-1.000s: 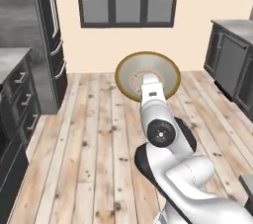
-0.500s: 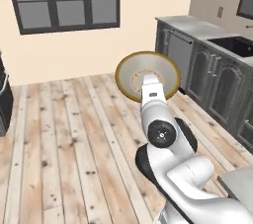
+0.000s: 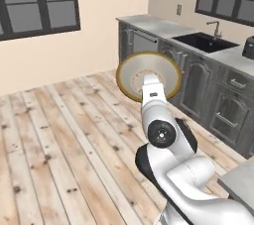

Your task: Move the bowls from the cabinet to the plates on the dining table.

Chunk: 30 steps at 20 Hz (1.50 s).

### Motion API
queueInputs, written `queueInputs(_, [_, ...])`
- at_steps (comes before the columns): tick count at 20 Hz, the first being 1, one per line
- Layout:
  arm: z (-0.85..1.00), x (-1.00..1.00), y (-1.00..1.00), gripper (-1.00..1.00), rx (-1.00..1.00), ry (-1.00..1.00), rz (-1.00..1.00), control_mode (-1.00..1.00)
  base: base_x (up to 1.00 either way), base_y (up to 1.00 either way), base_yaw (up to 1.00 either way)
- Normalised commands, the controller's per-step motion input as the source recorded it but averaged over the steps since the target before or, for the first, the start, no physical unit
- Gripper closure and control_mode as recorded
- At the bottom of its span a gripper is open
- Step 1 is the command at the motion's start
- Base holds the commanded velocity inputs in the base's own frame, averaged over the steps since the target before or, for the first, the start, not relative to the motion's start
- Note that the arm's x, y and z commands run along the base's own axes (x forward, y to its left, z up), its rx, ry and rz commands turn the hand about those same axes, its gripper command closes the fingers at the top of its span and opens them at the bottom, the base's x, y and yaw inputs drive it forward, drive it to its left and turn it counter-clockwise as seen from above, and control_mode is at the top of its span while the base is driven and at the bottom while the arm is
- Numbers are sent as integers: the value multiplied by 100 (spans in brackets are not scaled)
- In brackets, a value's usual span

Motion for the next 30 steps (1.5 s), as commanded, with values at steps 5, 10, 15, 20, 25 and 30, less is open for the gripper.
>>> queueInputs(5, [0,0,0,100,0,0,0,100,31,-19,-40])
queueInputs(10, [0,0,0,100,0,0,0,100,57,-1,-42])
queueInputs(15, [0,0,0,100,0,0,0,100,55,0,-46])
queueInputs(20, [0,0,0,100,0,0,0,100,58,1,-48])
queueInputs(25, [0,0,0,100,0,0,0,100,70,12,-46])
queueInputs(30, [0,0,0,100,0,0,0,100,74,31,-40])
